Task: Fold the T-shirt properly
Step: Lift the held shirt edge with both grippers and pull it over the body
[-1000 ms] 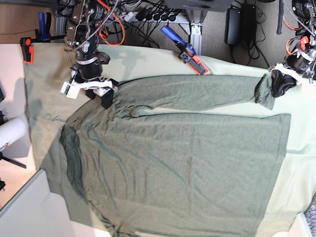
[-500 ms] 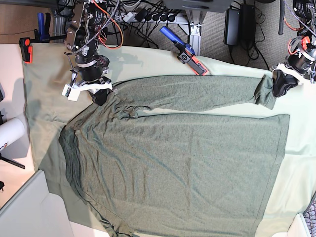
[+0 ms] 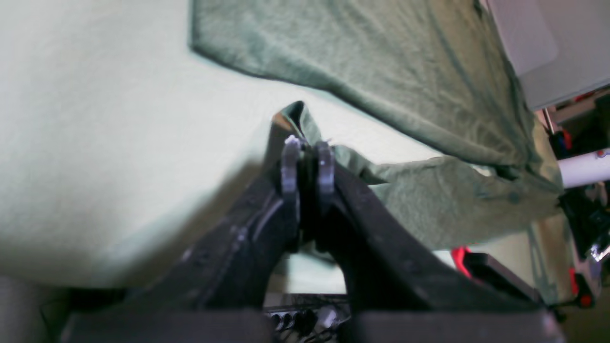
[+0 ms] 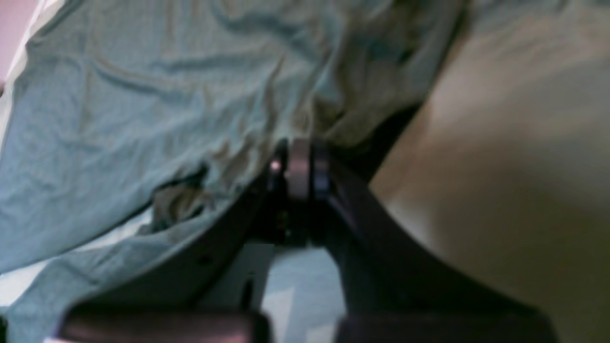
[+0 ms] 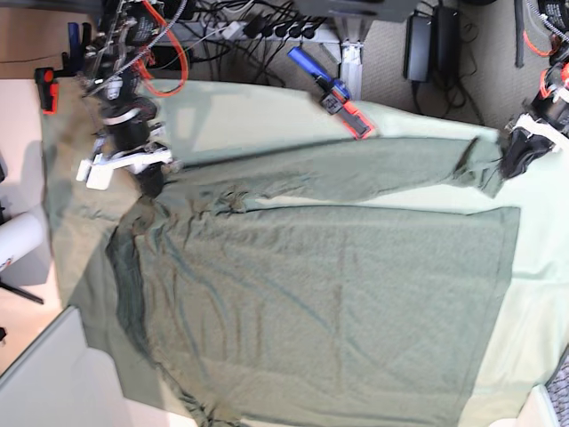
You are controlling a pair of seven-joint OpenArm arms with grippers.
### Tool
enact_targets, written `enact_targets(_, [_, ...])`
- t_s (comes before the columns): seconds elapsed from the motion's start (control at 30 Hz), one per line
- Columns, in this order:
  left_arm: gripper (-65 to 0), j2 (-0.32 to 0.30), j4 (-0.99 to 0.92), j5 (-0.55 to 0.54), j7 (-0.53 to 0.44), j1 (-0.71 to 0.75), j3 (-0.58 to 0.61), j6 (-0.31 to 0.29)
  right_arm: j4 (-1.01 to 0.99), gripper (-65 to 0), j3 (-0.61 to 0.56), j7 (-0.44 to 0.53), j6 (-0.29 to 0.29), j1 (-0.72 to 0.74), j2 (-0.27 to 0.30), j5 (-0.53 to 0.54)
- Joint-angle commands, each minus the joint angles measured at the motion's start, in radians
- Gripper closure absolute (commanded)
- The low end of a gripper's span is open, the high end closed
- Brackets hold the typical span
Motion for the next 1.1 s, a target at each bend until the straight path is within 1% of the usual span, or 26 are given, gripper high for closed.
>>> enact_targets(0.0, [0.0, -0.009, 0.042, -0.027, -0.018, 0.001, -0.006, -0.024, 0.019, 0.0, 0.01, 0.016, 0.03, 0.008, 0.021, 0.023])
enact_targets(0.07, [0.0, -0.009, 0.082, -0.027, -0.018, 0.0, -0.006, -0.024, 0.019, 0.0, 0.018, 0.017, 0.034, 0.011, 0.033, 0.03])
enact_targets(0.13, [0.0, -0.009, 0.113, -0.024, -0.02, -0.003, -0.006, -0.024, 0.019, 0.0, 0.028, 0.021, 0.049, 0.023, 0.033, 0.031])
enact_targets(0.3, [0.0, -0.018, 0.132, 0.018, -0.045, -0.049, -0.006, -0.024, 0.019, 0.0, 0.03, 0.021, 0.052, 0.074, 0.034, 0.029])
enact_targets(0.53, [0.0, -0.071, 0.131, 0.042, -0.046, -0.134, -0.006, -0.024, 0.016, 0.0, 0.03, 0.02, 0.052, 0.166, 0.034, -0.015])
enact_targets(0.63, [0.0, -0.084, 0.128, 0.071, -0.049, -0.177, -0.006, -0.024, 0.015, 0.0, 0.03, 0.021, 0.053, 0.204, 0.034, -0.03])
enact_targets(0.77, [0.0, -0.102, 0.069, 0.121, -0.079, -0.235, -0.005, -0.024, 0.002, 0.0, 0.024, 0.021, 0.052, 0.248, 0.034, -0.048])
enact_targets(0.9, [0.0, -0.129, -0.031, 0.121, -0.086, -0.309, 0.0, -0.024, -0.031, 0.0, 0.013, 0.024, 0.053, 0.286, 0.033, -0.062])
enact_targets(1.07, [0.0, -0.148, -0.142, 0.128, -0.098, -0.384, 0.053, -0.024, -0.122, 0.0, -0.021, 0.048, 0.053, 0.339, 0.033, -0.114])
